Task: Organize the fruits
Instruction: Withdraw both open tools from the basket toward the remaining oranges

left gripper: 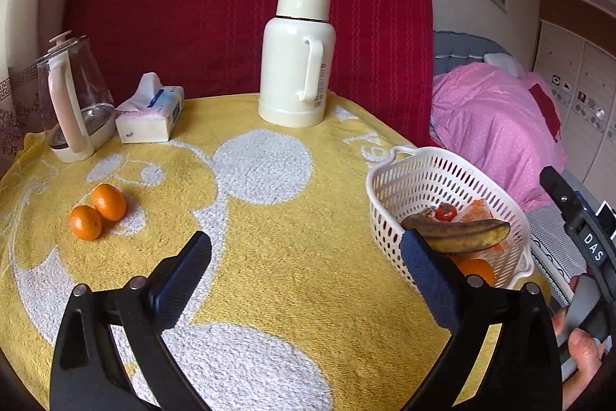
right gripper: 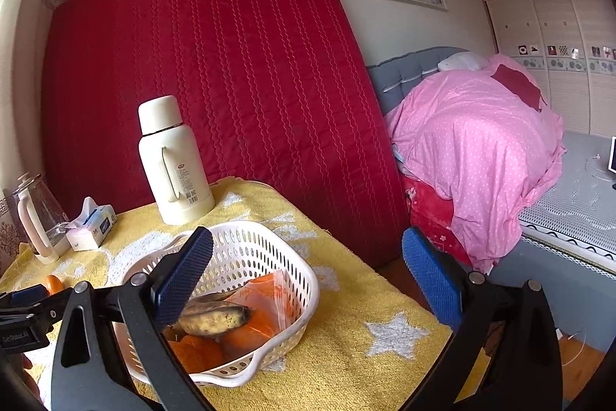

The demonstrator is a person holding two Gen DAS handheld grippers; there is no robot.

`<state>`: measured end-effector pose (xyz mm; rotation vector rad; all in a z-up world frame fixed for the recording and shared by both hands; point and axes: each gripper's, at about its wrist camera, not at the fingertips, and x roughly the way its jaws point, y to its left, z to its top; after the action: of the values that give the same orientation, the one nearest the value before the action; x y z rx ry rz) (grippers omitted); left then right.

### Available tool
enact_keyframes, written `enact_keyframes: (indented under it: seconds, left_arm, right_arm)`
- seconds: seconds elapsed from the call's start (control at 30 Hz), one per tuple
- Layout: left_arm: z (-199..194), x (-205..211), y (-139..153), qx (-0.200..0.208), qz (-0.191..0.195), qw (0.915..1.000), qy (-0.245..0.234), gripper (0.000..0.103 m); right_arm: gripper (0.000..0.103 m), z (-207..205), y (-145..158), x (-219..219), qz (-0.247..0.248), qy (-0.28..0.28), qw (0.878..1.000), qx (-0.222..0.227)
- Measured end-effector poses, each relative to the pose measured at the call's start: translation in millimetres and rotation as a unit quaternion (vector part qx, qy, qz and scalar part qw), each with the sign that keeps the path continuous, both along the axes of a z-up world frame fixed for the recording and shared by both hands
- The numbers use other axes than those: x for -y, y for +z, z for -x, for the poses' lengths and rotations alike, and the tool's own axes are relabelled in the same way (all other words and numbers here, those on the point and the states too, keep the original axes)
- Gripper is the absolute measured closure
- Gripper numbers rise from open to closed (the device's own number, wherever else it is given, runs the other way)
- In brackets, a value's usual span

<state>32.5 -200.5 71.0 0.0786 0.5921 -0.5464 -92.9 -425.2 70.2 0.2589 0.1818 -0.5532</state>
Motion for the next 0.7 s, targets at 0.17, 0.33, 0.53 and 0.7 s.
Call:
enact_keyframes:
  seconds: [0.17, 0.33, 0.53, 0.7]
  left_arm:
    - [-3.5, -8.9, -4.9, -0.011, -0.006, 0.9996, 0.024, 0.005]
    - [-6.3, -27.9, -7.5, -0.019, 0.017, 0.9989, 0.040, 0.005]
    - [-5.0, -45.9, -8.4, 0.004, -0.005, 0.9962, 0.086, 0.005]
    - [-1.5, -57.9, -8.5, 0.024, -0.023, 0.9932, 0.112, 0.005]
  right_arm:
    - [0.003, 10.4, 8.2, -14.6, 0.046, -0.019, 0.999, 0.023]
    - [0.003, 12.8, 13.9, -38.1, 0.106, -0.015, 0.994, 0.028]
    - [0.003, 20.5, 12.6, -60.9, 0.157, -0.001, 0.986, 0.048]
    - [0.003, 11.0, 9.0, -70.8, 0.167, 0.030, 0.985, 0.020]
